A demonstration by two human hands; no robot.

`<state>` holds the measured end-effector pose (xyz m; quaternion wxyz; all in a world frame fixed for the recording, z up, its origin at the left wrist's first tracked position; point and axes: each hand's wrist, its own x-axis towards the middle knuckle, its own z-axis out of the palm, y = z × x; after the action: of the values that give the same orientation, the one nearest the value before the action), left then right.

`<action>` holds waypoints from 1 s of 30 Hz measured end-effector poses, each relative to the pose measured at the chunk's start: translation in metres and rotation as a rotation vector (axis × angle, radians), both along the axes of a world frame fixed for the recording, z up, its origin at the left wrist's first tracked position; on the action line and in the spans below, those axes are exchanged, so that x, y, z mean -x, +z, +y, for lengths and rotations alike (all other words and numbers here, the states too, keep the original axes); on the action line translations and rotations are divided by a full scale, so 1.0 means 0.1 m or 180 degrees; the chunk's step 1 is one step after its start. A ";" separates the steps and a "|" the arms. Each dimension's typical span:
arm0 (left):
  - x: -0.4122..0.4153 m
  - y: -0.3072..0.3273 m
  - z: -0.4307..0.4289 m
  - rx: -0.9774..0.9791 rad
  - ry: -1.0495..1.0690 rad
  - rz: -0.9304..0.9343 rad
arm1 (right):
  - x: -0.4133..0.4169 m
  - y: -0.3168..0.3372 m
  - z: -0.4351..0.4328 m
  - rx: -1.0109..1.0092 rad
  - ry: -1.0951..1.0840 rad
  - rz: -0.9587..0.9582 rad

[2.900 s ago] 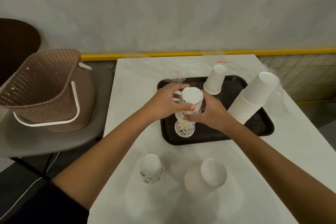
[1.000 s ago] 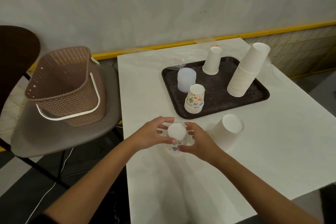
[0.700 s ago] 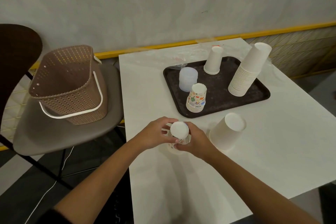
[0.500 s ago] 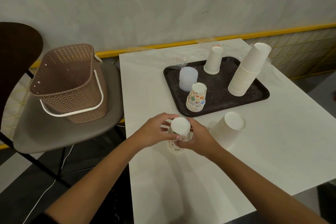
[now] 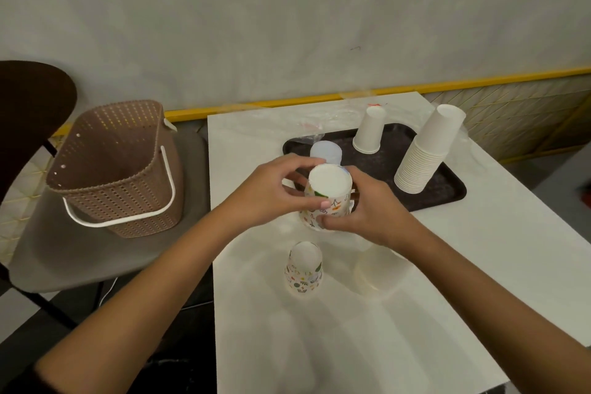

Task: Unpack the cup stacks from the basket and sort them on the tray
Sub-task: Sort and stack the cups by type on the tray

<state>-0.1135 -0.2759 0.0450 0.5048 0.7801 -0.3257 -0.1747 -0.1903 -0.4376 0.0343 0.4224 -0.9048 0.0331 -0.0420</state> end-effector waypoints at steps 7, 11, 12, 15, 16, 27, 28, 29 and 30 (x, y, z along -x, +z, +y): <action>-0.27 0.00 -0.55 0.0101 0.0194 -0.0162 | -0.40 0.08 -0.48 0.0168 0.0030 -0.0141; -0.44 -0.22 -0.80 -0.0013 0.0334 -0.0075 | -0.58 -0.12 -0.71 0.0114 0.0062 0.0039; -0.48 -0.27 -0.85 -0.0048 0.0376 -0.0050 | -0.63 -0.17 -0.76 0.0101 0.0085 0.0058; -0.56 -0.43 -0.97 -0.0119 0.0473 0.0064 | -0.78 -0.35 -0.87 0.0051 0.0123 0.0187; -0.59 -0.48 -1.00 -0.0168 0.0507 0.0114 | -0.83 -0.41 -0.90 0.0035 0.0127 0.0245; -0.57 -0.94 -1.10 -0.0767 0.0732 0.0561 | -1.01 -1.05 -1.00 -0.0016 0.0212 0.0931; -0.56 -0.94 -1.09 -0.0803 0.0754 0.0578 | -1.02 -1.07 -1.00 0.0001 0.0207 0.0984; -0.54 -0.95 -1.06 -0.0834 0.0776 0.0586 | -1.02 -1.09 -1.01 0.0037 0.0199 0.1036; -0.53 -0.94 -1.03 -0.0858 0.0795 0.0588 | -1.01 -1.10 -1.02 0.0060 0.0182 0.1079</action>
<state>-0.0609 -0.3789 -0.0495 0.4413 0.8556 -0.1524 -0.2236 -0.0890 -0.5392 -0.0754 0.4032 -0.9035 0.0778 0.1229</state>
